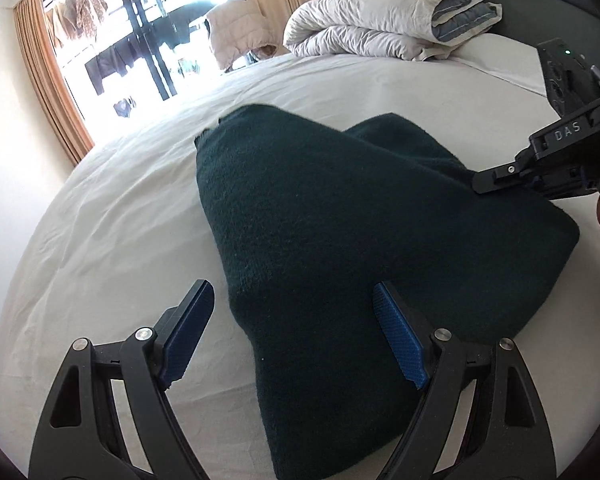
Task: Fold small clothes
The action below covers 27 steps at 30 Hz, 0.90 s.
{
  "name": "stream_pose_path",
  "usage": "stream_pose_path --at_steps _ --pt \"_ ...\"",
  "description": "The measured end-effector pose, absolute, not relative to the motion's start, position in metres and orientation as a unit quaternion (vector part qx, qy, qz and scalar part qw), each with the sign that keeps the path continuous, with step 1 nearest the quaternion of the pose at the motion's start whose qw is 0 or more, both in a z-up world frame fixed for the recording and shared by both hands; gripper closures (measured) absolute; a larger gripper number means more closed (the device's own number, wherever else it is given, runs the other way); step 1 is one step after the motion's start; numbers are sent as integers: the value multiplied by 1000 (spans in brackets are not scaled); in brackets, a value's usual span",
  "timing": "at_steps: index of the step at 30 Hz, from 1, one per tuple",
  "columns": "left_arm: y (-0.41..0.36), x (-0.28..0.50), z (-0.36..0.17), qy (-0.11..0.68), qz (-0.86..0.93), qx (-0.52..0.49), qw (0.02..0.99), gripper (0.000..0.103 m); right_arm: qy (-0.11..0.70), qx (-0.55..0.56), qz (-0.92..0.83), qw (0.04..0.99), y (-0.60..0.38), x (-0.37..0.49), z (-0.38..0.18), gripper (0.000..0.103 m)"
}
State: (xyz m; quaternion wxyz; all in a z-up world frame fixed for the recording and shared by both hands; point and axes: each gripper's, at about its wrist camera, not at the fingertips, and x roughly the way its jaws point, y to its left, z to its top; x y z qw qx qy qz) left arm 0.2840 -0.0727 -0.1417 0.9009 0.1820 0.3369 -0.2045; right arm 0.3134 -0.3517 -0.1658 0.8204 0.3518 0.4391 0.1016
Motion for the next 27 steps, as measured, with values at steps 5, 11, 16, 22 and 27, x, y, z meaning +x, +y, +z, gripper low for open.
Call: stream_pose_path --at_steps 5,11,16,22,27 --pt "-66 296 -152 345 -215 161 899 20 426 403 149 796 -358 323 -157 74" --pt "-64 302 -159 351 -222 149 897 20 447 421 143 776 -363 373 -162 61" --pt "-64 304 -158 356 -224 143 896 20 468 395 128 781 -356 402 -167 91" --pt "-65 306 -158 357 -226 139 896 20 450 373 100 805 -361 403 -163 97" --pt "-70 305 -157 350 -229 151 896 20 428 385 102 812 -372 399 -175 99"
